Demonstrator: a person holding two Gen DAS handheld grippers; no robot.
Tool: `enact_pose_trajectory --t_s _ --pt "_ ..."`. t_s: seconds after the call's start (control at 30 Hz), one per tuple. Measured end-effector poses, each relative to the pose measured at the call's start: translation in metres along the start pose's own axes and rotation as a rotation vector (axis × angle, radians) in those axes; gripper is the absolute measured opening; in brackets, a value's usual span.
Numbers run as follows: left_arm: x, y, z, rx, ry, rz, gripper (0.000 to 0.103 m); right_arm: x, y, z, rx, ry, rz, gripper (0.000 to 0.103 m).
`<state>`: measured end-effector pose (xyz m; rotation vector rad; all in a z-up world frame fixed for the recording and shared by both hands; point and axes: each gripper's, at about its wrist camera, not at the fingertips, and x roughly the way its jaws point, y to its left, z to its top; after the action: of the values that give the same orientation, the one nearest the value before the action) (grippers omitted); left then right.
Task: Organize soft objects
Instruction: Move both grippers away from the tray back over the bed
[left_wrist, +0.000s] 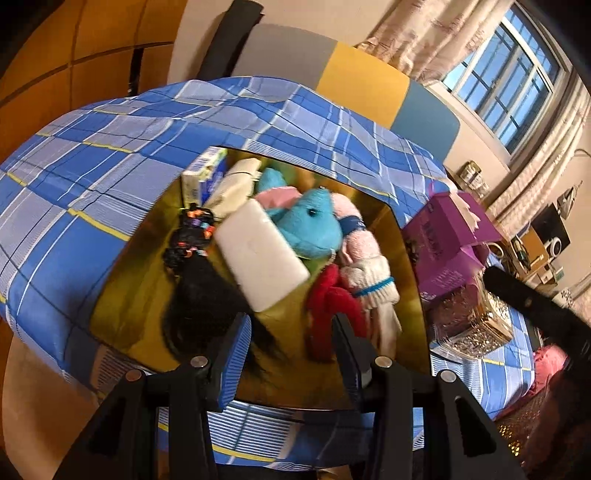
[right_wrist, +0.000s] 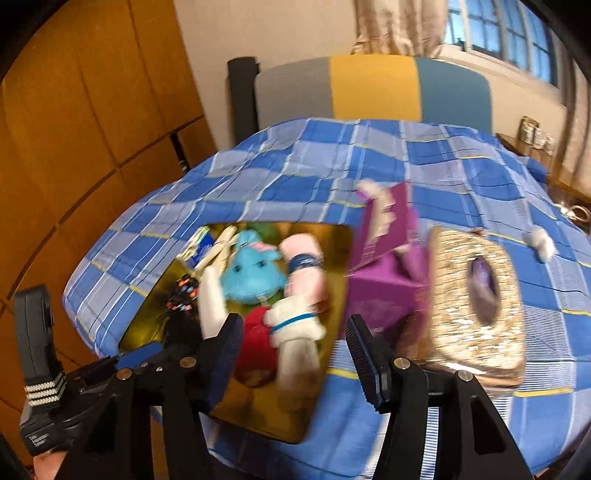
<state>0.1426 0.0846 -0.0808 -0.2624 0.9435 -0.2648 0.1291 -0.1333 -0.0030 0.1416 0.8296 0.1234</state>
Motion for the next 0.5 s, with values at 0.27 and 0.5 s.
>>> enact_pose_trajectory --t_s 0.27,0.5 --pt "0.000 -0.032 0.000 0.065 -0.005 -0.019 0.046 -0.042 -0.069 0.012 0.034 -0.095 -0.168 0.059" --pt "-0.006 -0.072 0.006 0.109 -0.029 -0.083 0.046 -0.063 -0.138 0.020 0.091 -0.114 -0.295 0.059"
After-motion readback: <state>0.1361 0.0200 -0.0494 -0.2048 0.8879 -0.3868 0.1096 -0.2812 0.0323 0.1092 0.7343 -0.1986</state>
